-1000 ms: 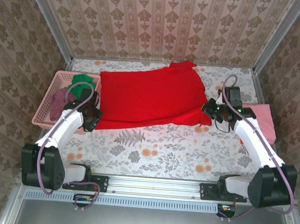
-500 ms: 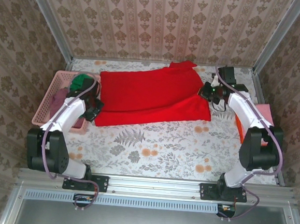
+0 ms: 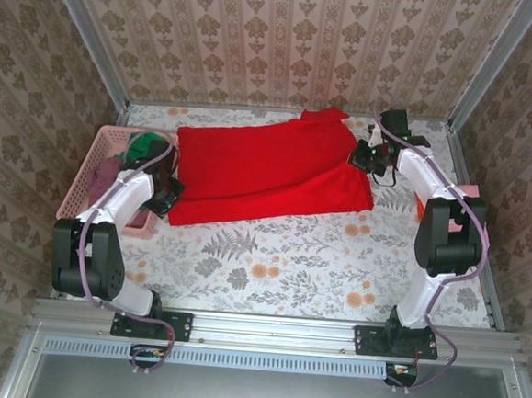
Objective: Fold and stack the t-shirts
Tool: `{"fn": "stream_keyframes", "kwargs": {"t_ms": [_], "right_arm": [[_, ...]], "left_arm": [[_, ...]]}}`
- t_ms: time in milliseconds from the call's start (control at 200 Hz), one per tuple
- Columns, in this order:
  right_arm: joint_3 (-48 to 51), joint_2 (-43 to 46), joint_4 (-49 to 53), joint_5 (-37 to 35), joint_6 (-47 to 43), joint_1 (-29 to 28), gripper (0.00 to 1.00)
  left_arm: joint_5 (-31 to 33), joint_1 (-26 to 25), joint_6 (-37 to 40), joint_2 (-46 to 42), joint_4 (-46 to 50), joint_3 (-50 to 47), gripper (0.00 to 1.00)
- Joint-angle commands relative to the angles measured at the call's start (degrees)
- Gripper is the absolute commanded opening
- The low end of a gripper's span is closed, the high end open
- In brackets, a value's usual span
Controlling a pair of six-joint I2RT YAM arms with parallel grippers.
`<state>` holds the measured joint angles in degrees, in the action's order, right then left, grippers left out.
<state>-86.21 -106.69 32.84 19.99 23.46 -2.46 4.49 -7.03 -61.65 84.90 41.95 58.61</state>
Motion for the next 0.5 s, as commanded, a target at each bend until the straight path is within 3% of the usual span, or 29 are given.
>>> {"fn": "stream_keyframes", "kwargs": {"t_ms": [0,495], "right_arm": [[-3.4,-1.9,1.7,0.3,-2.3,0.7,0.0],[-6.6,-5.0,1.6,-0.7,-2.5,1.3,0.0]], "left_arm": [[1.3,0.6,1.0,0.9,1.1,1.9,0.0],[0.7,0.1,2.3,4.1,1.8,7.0,0.0]]}}
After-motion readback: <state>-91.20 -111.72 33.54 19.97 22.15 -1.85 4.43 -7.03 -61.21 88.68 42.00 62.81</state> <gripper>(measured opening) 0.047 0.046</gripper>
